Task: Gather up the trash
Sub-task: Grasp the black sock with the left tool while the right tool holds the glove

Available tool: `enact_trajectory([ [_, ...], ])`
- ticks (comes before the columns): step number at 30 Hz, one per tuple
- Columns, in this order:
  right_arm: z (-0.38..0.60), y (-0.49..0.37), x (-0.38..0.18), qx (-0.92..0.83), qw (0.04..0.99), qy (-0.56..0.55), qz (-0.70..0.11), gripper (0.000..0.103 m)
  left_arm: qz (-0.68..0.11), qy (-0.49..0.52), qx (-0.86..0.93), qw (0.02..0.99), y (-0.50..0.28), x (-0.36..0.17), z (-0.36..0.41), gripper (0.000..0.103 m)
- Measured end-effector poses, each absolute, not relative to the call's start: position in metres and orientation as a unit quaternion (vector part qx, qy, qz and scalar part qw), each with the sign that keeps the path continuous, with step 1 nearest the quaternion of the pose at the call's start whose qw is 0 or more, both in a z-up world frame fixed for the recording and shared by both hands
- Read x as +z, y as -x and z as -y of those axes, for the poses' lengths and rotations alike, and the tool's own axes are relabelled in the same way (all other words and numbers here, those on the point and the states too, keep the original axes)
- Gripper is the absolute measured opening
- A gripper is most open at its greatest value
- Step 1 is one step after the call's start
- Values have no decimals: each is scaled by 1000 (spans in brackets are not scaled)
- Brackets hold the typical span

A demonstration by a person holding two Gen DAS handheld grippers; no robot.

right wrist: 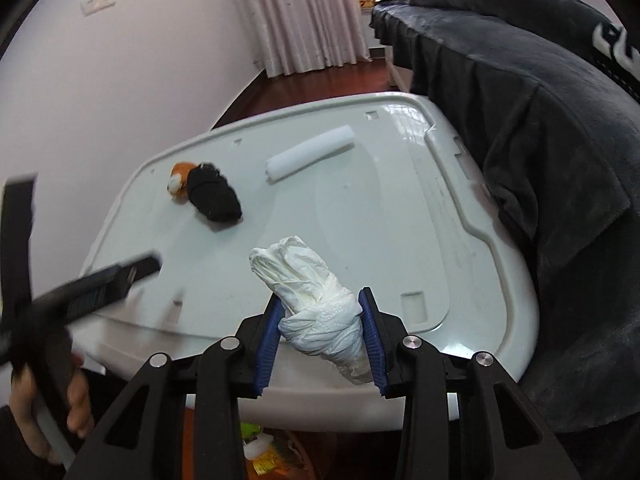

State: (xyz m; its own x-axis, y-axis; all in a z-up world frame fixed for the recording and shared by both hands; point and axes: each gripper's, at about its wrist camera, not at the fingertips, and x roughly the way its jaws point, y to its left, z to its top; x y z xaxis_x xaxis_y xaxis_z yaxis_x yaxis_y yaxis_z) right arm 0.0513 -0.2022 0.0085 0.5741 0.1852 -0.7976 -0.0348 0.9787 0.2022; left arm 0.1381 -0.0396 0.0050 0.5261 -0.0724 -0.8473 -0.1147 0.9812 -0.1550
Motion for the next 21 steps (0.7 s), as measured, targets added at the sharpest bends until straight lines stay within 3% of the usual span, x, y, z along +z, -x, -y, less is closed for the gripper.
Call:
enact_trajectory([
  [7, 206, -49, 14, 78, 887, -101, -444, 38, -492, 110, 62, 861, -212, -3, 63, 74],
  [19, 199, -48, 15, 101, 886, -99, -442, 39, -506, 116, 146, 842, -264, -49, 60, 74],
  [21, 200, -49, 15, 98, 886, -100, -443, 39, -498, 98, 151, 849, -264, -50, 63, 68],
])
